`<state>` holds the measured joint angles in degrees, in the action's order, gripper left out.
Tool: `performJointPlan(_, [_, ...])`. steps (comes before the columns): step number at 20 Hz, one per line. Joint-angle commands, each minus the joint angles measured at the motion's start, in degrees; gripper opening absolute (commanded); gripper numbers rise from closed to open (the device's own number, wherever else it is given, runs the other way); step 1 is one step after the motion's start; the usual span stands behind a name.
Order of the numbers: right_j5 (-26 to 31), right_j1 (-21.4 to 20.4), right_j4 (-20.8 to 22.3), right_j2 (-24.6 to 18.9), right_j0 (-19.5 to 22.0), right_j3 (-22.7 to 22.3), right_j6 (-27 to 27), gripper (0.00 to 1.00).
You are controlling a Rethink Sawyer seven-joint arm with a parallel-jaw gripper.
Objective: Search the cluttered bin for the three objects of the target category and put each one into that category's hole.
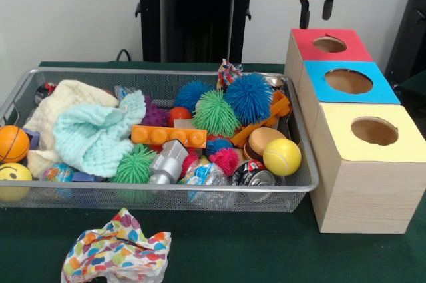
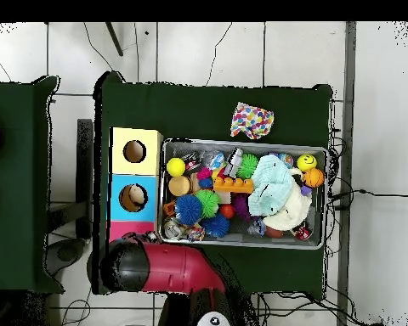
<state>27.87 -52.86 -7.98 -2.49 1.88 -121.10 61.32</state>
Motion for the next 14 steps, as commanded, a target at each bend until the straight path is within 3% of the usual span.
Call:
performJointPlan(1, [0.06, -2.93, 2.69, 3.81, -0.05, 6.33, 12.44, 1.00])
performJointPlan(14, [0.40, -5.09, 0.97, 4.44, -0.11, 5.52, 12.36, 1.00])
